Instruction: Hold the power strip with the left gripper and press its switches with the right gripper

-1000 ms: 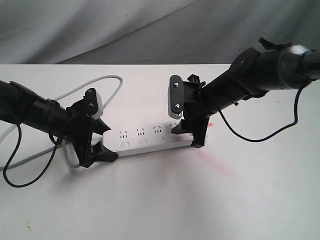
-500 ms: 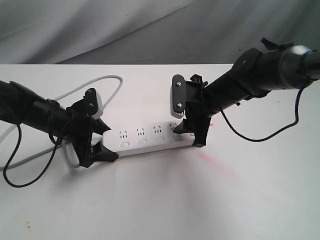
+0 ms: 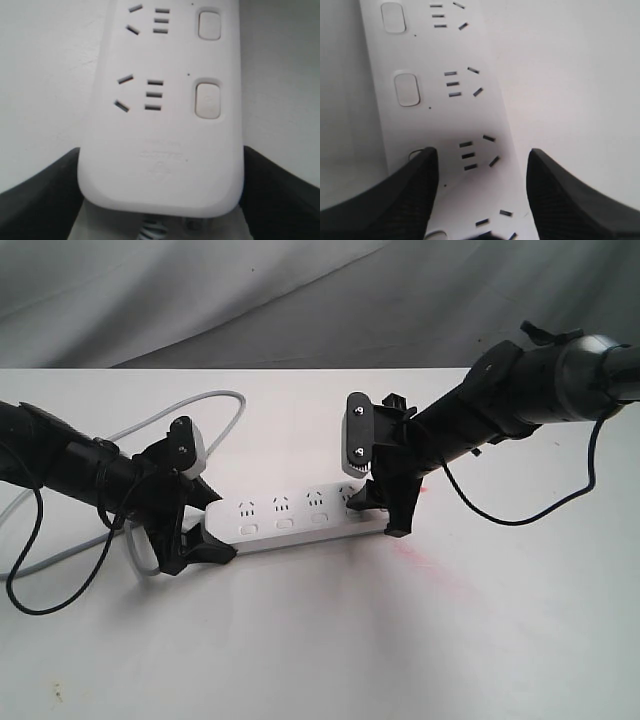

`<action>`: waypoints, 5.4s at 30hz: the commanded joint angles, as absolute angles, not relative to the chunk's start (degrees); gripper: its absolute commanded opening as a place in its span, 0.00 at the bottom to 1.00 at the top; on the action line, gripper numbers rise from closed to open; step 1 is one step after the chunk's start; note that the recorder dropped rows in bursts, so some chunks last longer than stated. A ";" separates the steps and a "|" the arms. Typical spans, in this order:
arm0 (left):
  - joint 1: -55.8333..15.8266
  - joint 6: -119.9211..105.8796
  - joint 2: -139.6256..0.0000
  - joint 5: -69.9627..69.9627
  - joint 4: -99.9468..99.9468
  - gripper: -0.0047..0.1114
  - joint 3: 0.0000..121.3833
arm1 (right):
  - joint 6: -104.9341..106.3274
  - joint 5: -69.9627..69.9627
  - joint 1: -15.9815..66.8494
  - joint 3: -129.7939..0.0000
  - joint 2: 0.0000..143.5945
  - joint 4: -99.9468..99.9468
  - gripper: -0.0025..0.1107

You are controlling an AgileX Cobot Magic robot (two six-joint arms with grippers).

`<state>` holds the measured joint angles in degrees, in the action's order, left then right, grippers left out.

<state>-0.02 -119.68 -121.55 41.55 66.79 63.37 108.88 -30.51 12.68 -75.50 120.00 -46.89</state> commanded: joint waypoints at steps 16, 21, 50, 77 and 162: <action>-0.28 -119.93 -121.61 42.04 66.71 0.49 63.67 | 108.13 -31.03 12.91 -72.64 122.43 -47.08 0.47; -0.28 -119.93 -121.61 42.04 66.71 0.49 63.67 | 109.22 -29.55 13.19 -71.25 122.43 -48.79 0.47; -0.28 -119.93 -121.61 42.04 66.71 0.49 63.67 | 106.49 -28.81 10.60 -71.13 112.45 -45.09 0.47; -0.28 -119.93 -121.61 42.04 66.71 0.49 63.67 | 108.02 -23.21 9.33 -67.86 115.77 -48.80 0.47; -0.28 -119.93 -121.61 42.04 66.71 0.49 63.67 | 103.59 -16.32 9.22 -47.10 77.33 -59.28 0.02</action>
<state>-0.02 -119.95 -121.55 41.90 66.46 63.37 103.95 -19.69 9.23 -51.84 84.87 -56.45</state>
